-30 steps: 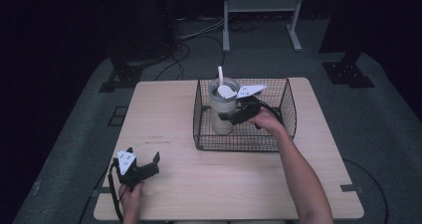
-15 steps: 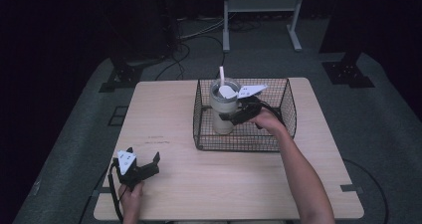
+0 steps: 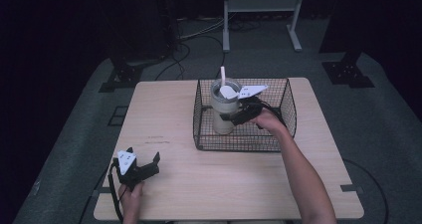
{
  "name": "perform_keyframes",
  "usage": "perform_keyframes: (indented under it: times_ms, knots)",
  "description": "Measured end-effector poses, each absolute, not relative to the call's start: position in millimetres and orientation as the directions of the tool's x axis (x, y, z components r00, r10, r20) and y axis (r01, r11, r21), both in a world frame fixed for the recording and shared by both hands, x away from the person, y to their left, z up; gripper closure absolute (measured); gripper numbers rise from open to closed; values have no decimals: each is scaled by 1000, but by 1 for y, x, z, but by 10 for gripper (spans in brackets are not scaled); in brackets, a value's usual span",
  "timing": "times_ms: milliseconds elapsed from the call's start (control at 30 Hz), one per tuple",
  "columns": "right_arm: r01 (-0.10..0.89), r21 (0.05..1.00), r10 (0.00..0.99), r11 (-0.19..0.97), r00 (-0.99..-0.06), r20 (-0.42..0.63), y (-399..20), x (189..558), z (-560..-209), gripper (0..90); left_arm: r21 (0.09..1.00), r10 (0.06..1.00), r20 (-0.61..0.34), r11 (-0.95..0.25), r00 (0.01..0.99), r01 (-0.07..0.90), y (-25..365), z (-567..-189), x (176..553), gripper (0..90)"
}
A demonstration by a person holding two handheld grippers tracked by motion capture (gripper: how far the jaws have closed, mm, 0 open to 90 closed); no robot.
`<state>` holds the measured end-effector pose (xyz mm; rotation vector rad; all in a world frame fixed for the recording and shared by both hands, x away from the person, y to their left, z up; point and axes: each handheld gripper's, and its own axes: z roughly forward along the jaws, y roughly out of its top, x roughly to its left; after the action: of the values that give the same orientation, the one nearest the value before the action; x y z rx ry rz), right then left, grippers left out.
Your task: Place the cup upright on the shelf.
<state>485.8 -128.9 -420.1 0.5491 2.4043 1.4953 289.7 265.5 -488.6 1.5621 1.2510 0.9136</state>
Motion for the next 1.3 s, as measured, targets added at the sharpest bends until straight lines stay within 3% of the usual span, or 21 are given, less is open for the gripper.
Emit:
perform_keyframes:
  times_ms: [1300]
  knots:
    - [182,882,460,435,-887,-44,-133,481,-413,82,950,977,14,-80,213,303,265,-489,289,0]
